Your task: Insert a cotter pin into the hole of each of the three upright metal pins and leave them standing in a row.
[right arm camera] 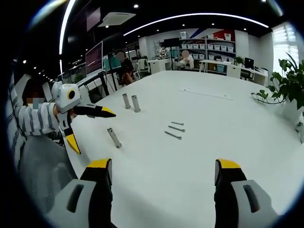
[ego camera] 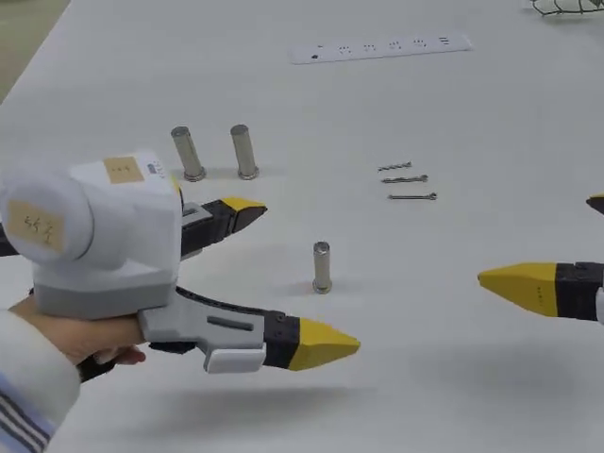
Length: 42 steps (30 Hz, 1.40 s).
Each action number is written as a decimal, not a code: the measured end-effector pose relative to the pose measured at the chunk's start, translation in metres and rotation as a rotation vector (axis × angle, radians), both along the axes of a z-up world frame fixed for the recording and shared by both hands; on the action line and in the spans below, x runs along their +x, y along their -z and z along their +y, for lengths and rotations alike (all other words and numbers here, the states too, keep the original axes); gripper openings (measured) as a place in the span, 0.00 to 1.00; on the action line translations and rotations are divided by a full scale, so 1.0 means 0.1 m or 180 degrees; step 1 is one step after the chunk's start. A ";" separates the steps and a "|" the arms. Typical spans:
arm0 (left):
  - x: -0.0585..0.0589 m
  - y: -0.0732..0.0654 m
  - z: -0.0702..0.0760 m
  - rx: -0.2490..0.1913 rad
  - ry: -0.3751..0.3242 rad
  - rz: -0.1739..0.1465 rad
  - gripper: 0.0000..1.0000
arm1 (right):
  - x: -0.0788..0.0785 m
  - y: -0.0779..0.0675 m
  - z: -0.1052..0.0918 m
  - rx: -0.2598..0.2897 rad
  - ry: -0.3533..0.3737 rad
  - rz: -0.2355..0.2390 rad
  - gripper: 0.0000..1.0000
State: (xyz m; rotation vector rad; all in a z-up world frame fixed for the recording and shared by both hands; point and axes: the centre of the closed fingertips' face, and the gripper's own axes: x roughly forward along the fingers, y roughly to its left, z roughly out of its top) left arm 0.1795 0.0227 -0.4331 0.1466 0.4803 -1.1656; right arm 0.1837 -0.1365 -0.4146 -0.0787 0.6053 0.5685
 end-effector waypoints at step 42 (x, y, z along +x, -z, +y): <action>-0.13 -0.06 0.14 0.0010 -0.0343 0.0101 0.99 | 1.23 0.12 0.20 -0.0771 -0.1243 0.0000 0.58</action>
